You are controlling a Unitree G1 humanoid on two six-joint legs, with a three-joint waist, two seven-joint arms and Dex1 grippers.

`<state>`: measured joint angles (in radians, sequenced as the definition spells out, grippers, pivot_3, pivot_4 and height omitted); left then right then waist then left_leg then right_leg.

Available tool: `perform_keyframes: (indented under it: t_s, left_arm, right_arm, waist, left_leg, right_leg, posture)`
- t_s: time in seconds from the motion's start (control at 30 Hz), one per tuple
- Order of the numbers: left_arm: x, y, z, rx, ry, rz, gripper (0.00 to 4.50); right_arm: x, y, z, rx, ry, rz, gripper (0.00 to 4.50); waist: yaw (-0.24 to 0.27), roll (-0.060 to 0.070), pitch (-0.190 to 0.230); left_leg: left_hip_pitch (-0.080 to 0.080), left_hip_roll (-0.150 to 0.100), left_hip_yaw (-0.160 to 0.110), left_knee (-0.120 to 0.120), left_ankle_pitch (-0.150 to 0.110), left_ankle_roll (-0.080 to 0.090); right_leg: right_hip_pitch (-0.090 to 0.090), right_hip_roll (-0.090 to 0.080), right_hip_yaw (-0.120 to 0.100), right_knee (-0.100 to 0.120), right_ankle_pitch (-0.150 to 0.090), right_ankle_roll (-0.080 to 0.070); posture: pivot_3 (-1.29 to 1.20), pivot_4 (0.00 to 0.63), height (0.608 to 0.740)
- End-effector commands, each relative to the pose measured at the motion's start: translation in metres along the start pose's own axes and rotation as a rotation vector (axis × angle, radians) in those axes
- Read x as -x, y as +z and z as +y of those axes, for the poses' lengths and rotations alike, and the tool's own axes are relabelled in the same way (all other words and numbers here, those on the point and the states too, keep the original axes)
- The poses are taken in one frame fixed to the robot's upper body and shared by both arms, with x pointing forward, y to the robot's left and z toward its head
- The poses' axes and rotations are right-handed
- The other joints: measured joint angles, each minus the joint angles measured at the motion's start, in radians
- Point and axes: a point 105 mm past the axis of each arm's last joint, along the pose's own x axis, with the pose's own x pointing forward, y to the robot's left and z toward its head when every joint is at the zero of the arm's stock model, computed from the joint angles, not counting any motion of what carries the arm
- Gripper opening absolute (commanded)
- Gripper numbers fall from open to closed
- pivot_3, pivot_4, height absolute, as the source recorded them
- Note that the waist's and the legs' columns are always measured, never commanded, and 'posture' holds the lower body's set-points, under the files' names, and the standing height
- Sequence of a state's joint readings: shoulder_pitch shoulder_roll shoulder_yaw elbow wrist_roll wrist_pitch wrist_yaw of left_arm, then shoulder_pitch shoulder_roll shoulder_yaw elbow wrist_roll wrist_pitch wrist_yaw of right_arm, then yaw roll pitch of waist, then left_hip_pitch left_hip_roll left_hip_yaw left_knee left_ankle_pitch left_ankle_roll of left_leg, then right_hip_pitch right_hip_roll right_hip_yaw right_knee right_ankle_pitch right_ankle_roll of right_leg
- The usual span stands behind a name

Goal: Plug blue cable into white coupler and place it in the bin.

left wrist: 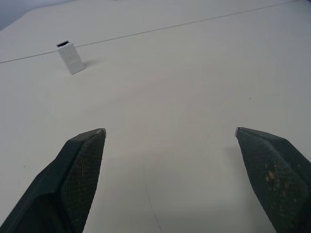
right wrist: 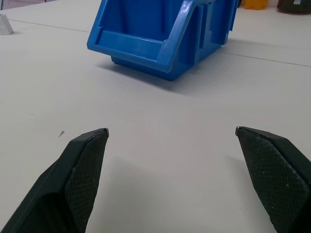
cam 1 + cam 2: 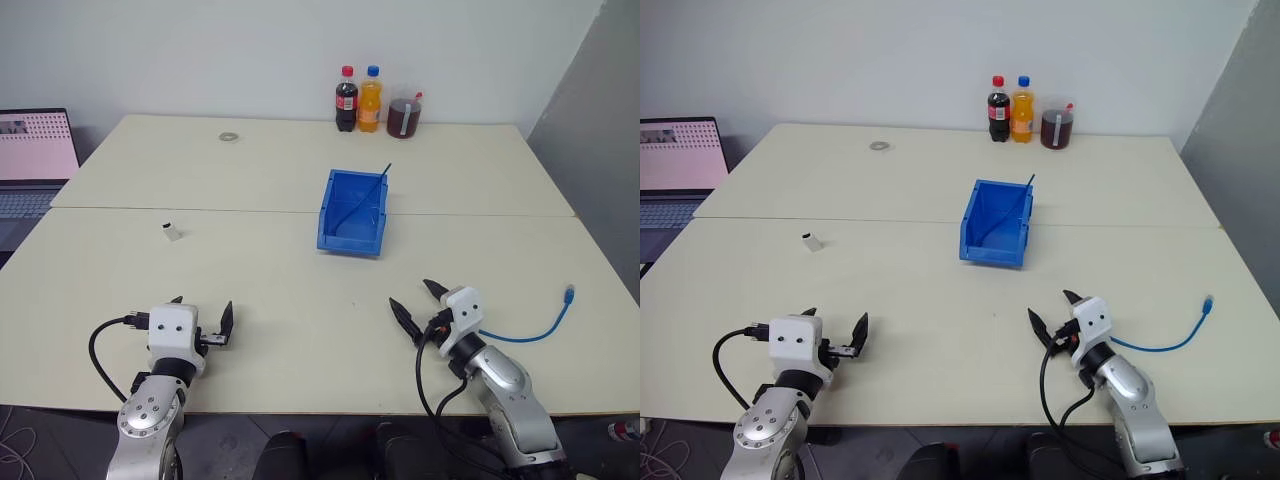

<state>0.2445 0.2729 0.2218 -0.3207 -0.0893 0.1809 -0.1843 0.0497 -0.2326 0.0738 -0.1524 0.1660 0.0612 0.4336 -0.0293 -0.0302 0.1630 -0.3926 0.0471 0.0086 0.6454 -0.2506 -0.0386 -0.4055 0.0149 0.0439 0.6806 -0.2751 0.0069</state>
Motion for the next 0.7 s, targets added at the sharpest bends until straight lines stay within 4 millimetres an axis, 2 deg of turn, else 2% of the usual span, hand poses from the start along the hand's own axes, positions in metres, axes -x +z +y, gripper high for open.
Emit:
perform_keyframes:
  t_s: [0.03,0.33,0.53,0.7]
  left_arm:
    - [0.002,0.015,0.001,-0.038,0.002,-0.065,4.50]
    - [0.004,0.003,0.002,-0.034,0.016,0.006,4.50]
    - [0.005,0.006,0.003,-0.029,0.011,-0.018,4.50]
    - [0.006,0.010,-0.008,-0.004,-0.111,-0.051,4.50]
  right_arm:
    - [-0.001,0.011,-0.003,0.031,-0.003,-0.044,4.45]
    - [-0.001,0.011,-0.002,0.043,0.007,-0.043,4.45]
    - [-0.001,0.012,-0.007,0.058,-0.007,-0.048,4.45]
    - [0.000,0.016,-0.007,0.075,-0.015,-0.060,4.45]
  waist:
    - [0.000,0.000,0.000]
    - [0.000,0.000,0.000]
    - [0.000,0.000,0.000]
    - [0.000,0.000,0.000]
  left_leg:
    - [0.000,0.000,0.000,0.000,0.000,0.000]
    - [0.000,0.000,0.000,0.000,0.000,0.000]
    - [0.000,0.000,0.000,0.000,0.000,0.000]
    - [0.000,0.000,0.000,0.000,0.000,0.000]
  right_leg:
    - [0.000,0.000,0.000,0.000,0.000,0.000]
    - [0.000,0.000,0.000,0.000,0.000,0.000]
    - [0.000,0.000,0.000,0.000,0.000,0.000]
    - [0.000,0.000,0.000,0.000,0.000,0.000]
  posture:
    - [0.00,0.150,0.740]
    - [0.00,0.150,0.740]
    - [0.00,0.150,0.740]
    - [0.00,0.150,0.740]
